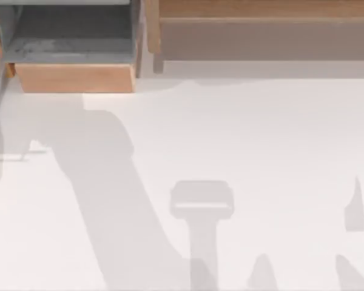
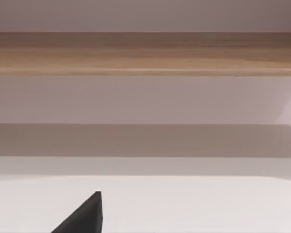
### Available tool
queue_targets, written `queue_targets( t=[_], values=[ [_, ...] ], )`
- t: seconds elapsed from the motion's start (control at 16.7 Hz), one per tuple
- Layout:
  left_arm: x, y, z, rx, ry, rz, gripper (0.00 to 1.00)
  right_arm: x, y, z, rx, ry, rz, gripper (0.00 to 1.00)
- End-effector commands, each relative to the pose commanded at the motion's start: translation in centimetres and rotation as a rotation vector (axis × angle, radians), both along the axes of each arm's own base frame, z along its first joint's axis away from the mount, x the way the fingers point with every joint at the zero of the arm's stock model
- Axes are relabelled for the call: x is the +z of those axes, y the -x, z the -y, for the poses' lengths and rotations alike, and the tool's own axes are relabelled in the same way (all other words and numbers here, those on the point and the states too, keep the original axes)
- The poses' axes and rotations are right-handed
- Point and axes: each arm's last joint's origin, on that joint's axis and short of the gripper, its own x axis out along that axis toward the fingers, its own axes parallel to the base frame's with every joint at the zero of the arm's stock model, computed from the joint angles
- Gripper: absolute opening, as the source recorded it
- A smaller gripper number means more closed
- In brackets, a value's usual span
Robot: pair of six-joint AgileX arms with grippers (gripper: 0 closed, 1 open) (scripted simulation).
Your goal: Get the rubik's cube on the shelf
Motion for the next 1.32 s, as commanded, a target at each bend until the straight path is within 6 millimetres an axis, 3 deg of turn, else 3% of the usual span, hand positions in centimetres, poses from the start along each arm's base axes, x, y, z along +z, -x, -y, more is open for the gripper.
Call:
queue_targets(
  t=[0.3,0.6,0.78,1.02,1.32],
  values=[
    [3.4,1.2,3.2,0.013,-0.32,0.109,0.0,0.0,0.0,0.0,0.0,0.0,0.0,1.0],
    [4.5,2.7,10.4,0.01,-0.634,0.233,0.0,0.0,0.0,0.0,0.0,0.0,0.0,1.0],
    [2.9,4.0,16.3,-0.021,-0.774,0.302,0.0,0.0,0.0,0.0,0.0,0.0,0.0,1.0],
    [-1.1,6.4,25.9,-0.107,-0.859,0.459,0.0,0.0,0.0,0.0,0.0,0.0,0.0,1.0],
    [-4.7,11.2,38.8,-0.202,-0.702,0.828,0.0,0.0,0.0,0.0,0.0,0.0,0.0,1.0]
  ],
)
